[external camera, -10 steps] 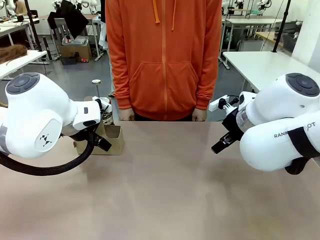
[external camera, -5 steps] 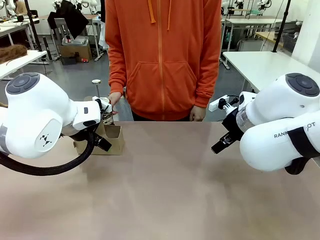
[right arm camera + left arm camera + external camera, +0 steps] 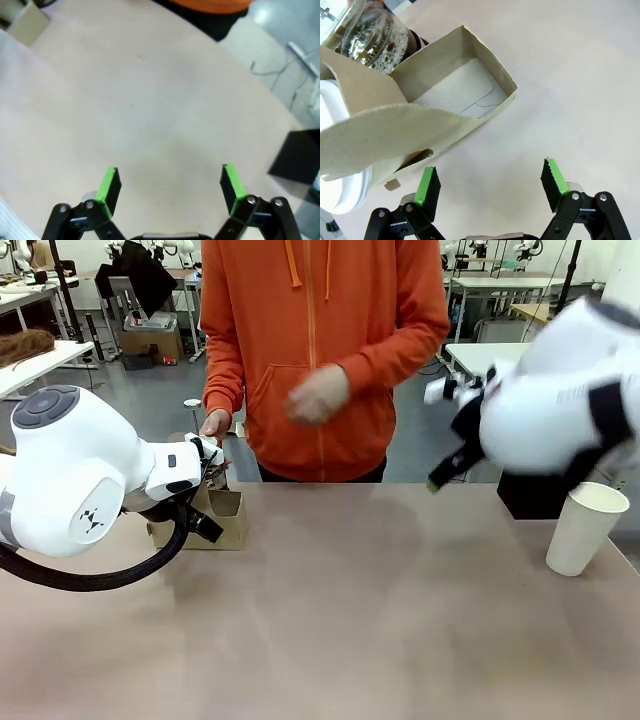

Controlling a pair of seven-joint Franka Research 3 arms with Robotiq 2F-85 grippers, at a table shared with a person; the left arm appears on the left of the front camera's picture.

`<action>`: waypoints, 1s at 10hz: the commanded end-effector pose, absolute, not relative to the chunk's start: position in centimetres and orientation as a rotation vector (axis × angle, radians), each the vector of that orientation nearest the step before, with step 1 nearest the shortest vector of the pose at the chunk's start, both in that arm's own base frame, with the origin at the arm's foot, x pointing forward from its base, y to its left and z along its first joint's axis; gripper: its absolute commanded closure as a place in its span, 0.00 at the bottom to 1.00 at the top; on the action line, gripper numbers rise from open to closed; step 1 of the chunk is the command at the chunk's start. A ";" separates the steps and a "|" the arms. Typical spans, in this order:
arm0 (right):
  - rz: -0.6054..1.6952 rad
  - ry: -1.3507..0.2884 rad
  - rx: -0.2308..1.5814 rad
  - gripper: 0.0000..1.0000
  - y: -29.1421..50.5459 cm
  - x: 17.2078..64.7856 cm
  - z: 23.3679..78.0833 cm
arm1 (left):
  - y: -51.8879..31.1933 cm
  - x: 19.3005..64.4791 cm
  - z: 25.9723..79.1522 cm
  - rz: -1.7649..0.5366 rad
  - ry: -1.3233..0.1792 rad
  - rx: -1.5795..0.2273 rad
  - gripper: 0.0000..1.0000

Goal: Pour a drink into a cup and package it in a carrier.
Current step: Pick up the 600 ml Paper Cup and place it in the middle top area of the table.

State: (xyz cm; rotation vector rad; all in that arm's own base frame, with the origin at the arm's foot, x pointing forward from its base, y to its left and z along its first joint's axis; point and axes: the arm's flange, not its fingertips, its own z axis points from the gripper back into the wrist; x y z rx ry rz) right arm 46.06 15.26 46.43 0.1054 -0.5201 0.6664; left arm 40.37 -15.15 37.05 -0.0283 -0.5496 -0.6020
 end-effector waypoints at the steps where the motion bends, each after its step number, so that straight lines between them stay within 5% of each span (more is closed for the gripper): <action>1: 0.738 -0.459 0.275 0.00 10.5 50.4 51.5 | -15.1 40.4 37.1 -0.602 -0.550 -0.028 0.00; 5: 0.847 -0.627 0.620 0.00 -5.3 51.6 56.3 | -15.1 40.4 37.1 -0.602 -0.550 -0.028 0.00; 10: 0.924 -1.036 0.871 0.00 -19.4 45.4 49.0 | -15.1 40.4 37.1 -0.602 -0.550 -0.028 0.00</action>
